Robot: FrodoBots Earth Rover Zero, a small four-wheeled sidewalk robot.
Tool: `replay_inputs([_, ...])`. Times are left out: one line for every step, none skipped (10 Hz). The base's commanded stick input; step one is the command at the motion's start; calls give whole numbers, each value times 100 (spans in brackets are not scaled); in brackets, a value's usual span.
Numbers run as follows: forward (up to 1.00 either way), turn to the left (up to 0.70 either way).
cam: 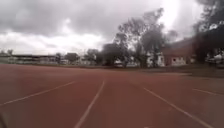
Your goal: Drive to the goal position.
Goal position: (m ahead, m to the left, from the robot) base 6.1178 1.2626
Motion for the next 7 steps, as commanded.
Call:
replay_inputs([70,0])
replay_inputs([70,0])
replay_inputs([70,0])
replay_inputs([70,0])
replay_inputs([70,0])
replay_inputs([70,0])
replay_inputs([70,0])
